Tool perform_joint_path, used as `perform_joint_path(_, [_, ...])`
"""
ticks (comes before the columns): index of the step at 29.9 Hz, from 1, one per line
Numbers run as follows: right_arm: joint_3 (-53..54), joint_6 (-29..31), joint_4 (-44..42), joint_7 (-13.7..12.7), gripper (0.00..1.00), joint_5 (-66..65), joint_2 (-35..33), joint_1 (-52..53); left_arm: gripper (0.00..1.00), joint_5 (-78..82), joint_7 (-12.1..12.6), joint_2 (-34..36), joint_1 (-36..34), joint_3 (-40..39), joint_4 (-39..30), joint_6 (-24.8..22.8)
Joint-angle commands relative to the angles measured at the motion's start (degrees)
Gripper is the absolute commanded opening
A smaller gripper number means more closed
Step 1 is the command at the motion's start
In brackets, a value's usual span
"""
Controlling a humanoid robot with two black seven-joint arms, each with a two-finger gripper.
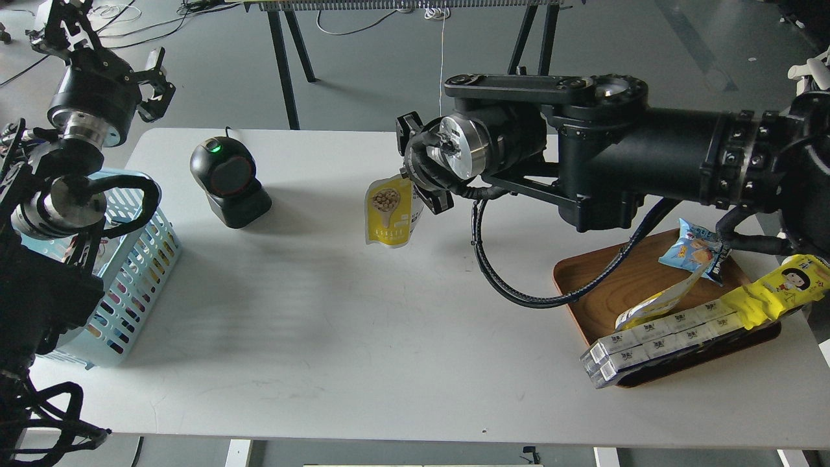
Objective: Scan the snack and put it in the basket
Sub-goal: 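Lower the bag beside the scanner and open the right gripper, then retract the right arm and move the left gripper toward the bag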
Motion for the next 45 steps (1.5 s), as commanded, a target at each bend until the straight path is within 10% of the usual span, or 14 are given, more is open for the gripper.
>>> perform_joint_path(1, [0.0, 0.0, 0.2, 0.0, 0.01, -0.2, 0.0, -1.1, 1.0, 0.0, 0.0, 0.0, 0.0, 0.1, 0.0, 0.1])
perform_joint_path(6, [0.0, 0.0, 0.5, 0.0, 0.11, 0.0, 0.0, -1.9, 1.0, 0.0, 0.0, 0.0, 0.0, 0.1, 0.1, 0.2])
perform_joint_path(13, [0.0, 0.0, 0.4, 0.0, 0.71, 0.1, 0.0, -1.9, 1.0, 0.0, 0.0, 0.0, 0.0, 0.1, 0.0, 1.3])
perform_joint_path(18, [0.3, 0.0, -0.3, 0.0, 0.92, -0.3, 0.0, -1.3, 1.0, 0.1, 0.1, 0.3, -0.1, 0.1, 0.0, 1.2])
perform_joint_path(32, [14.2, 0.6, 0.5, 0.0, 0.92, -4.9, -5.7, 1.7, 1.0, 0.3, 1.0, 6.0, -1.0, 0.2, -1.8, 1.4])
perform_joint_path(36, [21.2, 8.3, 0.3, 0.0, 0.92, -6.9, -19.3, -4.1, 1.0, 0.6, 1.1, 12.9, -1.1, 2.9, -6.9, 0.6])
perform_joint_path(45, [48.1, 34.9, -4.0, 10.2, 0.92, -7.2, -36.7, -30.6, 1.0, 14.3, 1.1, 31.4, -1.5, 17.2, -21.1, 0.0])
